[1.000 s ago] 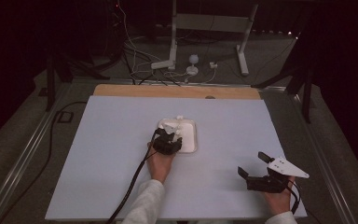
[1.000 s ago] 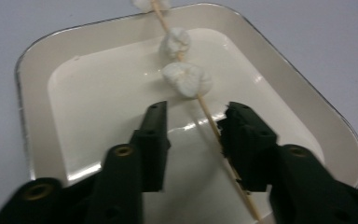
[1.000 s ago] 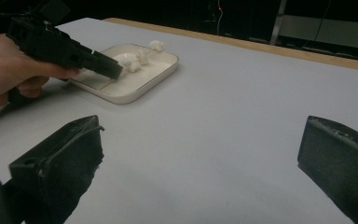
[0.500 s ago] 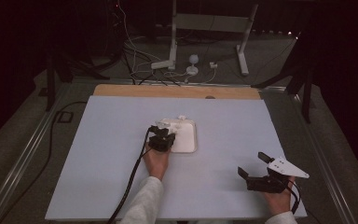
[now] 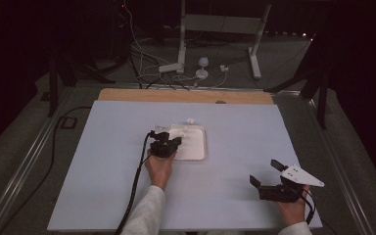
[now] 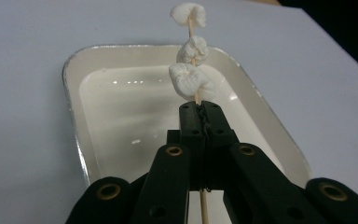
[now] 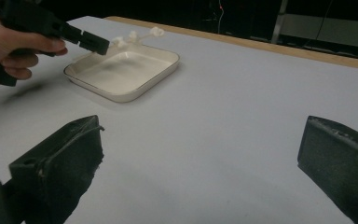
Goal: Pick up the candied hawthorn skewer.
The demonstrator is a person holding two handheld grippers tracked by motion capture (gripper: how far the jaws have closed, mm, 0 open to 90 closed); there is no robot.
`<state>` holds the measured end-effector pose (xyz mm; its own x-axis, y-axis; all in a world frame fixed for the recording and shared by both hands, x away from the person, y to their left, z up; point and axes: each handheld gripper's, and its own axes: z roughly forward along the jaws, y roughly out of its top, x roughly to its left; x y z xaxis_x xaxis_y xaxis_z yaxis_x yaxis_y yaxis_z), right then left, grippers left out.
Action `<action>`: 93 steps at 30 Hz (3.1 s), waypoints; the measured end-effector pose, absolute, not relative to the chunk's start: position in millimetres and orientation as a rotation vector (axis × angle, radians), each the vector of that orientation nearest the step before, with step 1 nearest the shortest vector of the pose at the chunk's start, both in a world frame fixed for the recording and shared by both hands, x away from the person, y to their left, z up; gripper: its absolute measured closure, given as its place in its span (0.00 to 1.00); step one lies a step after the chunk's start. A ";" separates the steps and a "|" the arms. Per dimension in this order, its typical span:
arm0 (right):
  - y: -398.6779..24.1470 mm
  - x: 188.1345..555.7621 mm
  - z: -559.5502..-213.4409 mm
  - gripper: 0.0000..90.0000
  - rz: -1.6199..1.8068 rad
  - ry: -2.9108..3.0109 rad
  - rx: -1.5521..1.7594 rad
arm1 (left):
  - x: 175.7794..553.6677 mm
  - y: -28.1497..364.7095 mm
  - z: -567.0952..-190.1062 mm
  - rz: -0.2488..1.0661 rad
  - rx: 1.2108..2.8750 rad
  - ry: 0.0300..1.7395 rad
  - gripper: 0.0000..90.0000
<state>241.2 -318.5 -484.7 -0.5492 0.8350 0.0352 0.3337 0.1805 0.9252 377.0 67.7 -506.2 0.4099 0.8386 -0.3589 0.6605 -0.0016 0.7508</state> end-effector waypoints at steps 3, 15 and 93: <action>-317.8 241.3 -484.9 0.00 1.353 1.976 1.096 | 373.7 73.4 -502.0 0.230 1.708 1.299 1.00; -314.1 242.8 -485.4 0.00 1.325 1.997 1.111 | 363.9 87.0 -486.7 0.225 1.677 1.246 1.00; -145.3 377.3 -417.9 0.85 1.935 2.318 1.303 | 307.5 101.3 -481.5 0.095 1.732 0.849 0.83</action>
<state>377.3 -145.3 -417.9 -0.6769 0.4692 0.5672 0.6418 -0.0012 0.7669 307.5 101.3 -481.5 0.7355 0.5790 -0.3519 0.4872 -0.0911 0.8685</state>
